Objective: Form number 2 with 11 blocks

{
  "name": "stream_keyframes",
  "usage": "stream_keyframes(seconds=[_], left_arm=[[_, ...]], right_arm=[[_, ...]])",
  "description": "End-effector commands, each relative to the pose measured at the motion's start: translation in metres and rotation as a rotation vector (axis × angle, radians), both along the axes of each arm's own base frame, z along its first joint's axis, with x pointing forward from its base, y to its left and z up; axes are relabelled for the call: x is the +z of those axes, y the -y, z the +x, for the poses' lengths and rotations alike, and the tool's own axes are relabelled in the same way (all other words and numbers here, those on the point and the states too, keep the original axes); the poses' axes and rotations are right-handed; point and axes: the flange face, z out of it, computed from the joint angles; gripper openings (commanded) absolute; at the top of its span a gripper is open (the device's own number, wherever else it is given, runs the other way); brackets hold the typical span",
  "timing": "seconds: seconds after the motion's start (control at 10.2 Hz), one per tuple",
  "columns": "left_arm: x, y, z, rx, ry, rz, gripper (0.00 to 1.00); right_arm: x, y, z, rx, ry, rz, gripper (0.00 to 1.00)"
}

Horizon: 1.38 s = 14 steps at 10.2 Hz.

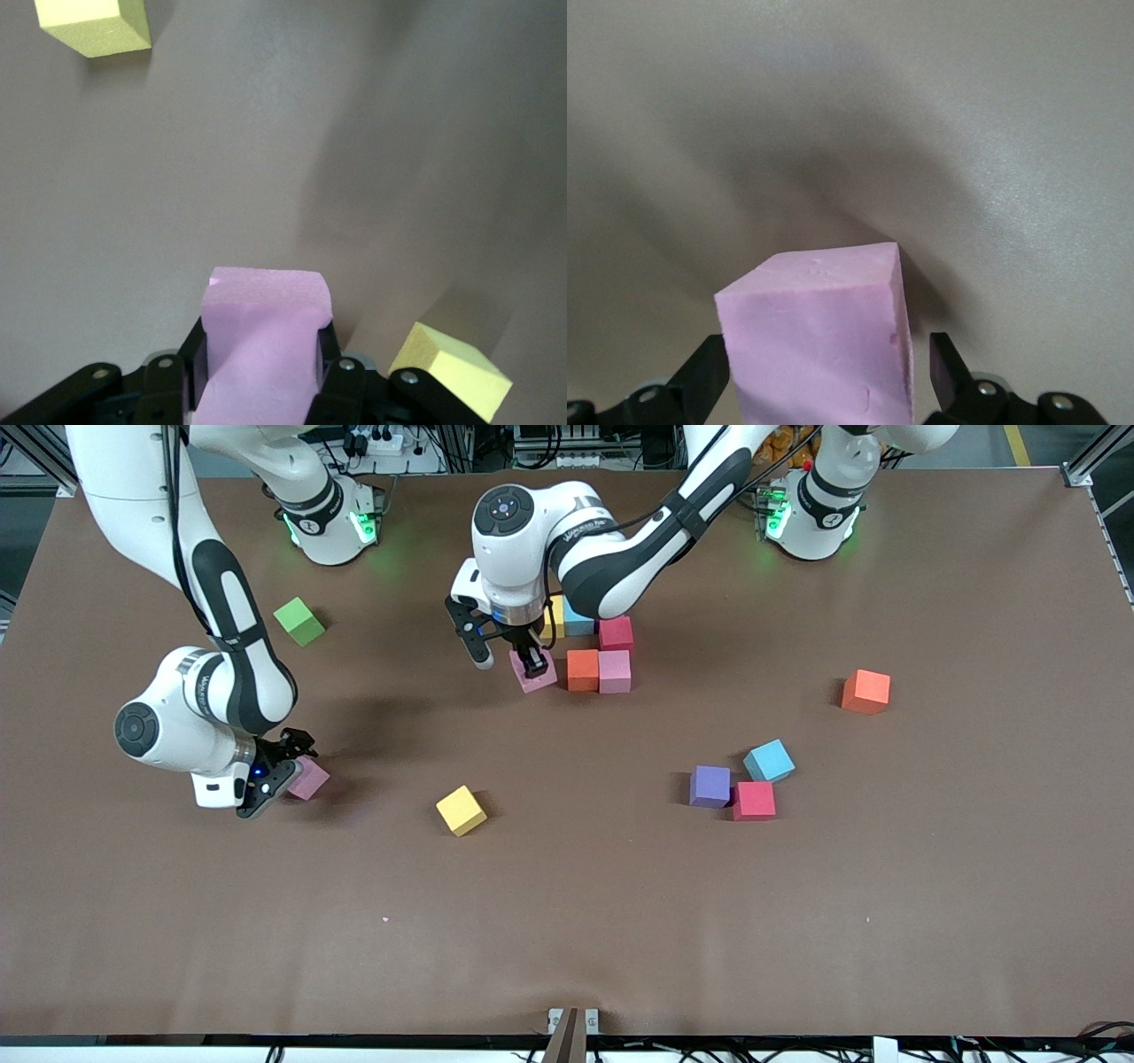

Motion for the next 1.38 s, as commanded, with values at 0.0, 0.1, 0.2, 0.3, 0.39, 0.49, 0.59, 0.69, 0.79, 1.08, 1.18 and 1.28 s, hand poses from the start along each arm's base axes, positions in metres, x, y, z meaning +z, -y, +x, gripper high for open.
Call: stream_keyframes(seconds=[0.0,0.1,0.2,0.3,0.39,0.49,0.59,0.69,0.79,1.08,1.18,1.28], left_arm=[[-0.002,-0.01,0.001,-0.16,0.008,0.033,0.18],[-0.006,-0.011,0.001,-0.225,0.003,0.036,0.18],[-0.015,-0.015,0.002,-0.262,-0.021,0.043,0.18],[-0.018,-0.018,0.004,-0.303,-0.038,0.038,0.16],[-0.022,-0.017,0.002,-0.312,-0.048,0.038,0.15],[-0.025,-0.014,-0.002,-0.321,-0.05,0.04,0.15],[-0.032,-0.013,-0.004,-0.327,-0.062,0.043,0.14],[-0.042,-0.011,-0.007,-0.348,-0.081,0.042,0.14],[-0.044,-0.011,-0.007,-0.35,-0.089,0.033,0.14],[-0.053,-0.008,-0.009,-0.353,-0.094,0.024,0.13],[-0.057,-0.006,-0.01,-0.355,-0.097,0.022,0.13],[-0.058,-0.003,-0.011,-0.354,-0.089,0.007,0.13]], right_arm=[[-0.003,0.003,-0.001,0.002,0.014,0.018,1.0],[-0.003,0.003,-0.001,0.002,0.014,0.018,1.0],[-0.004,0.003,-0.001,0.001,0.015,0.017,1.0],[-0.004,0.003,0.0,0.001,0.019,0.016,1.0],[-0.004,0.003,0.0,0.001,0.019,0.016,1.0],[-0.004,0.003,0.0,0.001,0.019,0.016,1.0],[-0.004,0.003,0.0,0.002,0.019,0.016,1.0],[-0.002,0.002,0.0,0.002,0.022,0.016,0.82],[-0.002,0.002,0.0,0.003,0.02,0.017,0.49],[0.003,0.001,0.004,0.029,0.032,0.022,0.18],[0.008,0.002,0.007,0.032,0.039,0.024,0.18],[0.015,0.002,0.012,0.049,0.054,0.027,0.18]])
